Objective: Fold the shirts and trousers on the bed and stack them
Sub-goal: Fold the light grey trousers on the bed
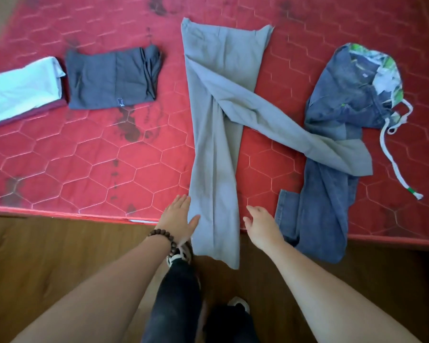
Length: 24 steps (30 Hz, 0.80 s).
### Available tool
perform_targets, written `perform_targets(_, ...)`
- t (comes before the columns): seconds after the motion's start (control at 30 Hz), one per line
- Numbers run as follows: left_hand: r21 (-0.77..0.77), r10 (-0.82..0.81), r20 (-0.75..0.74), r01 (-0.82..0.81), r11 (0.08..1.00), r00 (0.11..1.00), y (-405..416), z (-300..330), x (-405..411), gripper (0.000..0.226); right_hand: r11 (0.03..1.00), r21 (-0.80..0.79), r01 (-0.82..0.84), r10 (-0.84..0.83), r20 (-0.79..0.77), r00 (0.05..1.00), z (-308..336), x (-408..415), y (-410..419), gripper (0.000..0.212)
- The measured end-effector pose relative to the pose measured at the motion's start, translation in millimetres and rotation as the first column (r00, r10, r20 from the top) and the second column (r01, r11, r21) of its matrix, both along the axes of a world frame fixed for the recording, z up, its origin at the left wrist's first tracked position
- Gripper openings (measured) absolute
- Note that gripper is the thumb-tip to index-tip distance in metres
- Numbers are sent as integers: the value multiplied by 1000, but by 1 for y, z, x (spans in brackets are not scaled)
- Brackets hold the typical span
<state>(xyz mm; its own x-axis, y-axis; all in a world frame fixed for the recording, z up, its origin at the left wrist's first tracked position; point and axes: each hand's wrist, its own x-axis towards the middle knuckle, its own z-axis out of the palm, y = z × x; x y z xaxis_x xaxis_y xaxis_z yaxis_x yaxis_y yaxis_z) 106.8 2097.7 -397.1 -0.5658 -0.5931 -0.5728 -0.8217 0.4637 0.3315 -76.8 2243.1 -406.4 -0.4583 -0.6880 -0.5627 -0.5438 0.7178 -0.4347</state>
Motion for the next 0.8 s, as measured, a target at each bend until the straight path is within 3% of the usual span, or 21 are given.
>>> perform_targets(0.13,-29,232,-127,-238,971,964,-65,-15,-46,47,987,-119,110,-118,-65,991,-19,-45,-69,40)
perform_targets(0.33,6,465,-204,-474,880,861,-177,-72,-123,41,930,-223,294,-328,-138,934,-65,-107,-184,40)
perform_targets(0.47,10,516,-223,-527,850,827,-215,-93,-158,29,920,-127,370,-389,-198,900,-82,-117,-232,42)
perform_targets(0.57,44,543,-167,-544,838,823,-224,-103,-171,20,918,-65,392,-396,-213,893,-93,-115,-243,24)
perform_targets(0.63,51,553,-119,-551,833,825,-227,-106,-174,24,925,-60,374,-377,-237,895,-96,-115,-244,16)
perform_targets(0.8,37,563,-131,-563,825,816,-243,-109,-156,24,925,-53,376,-375,-291,880,-95,-141,-230,19)
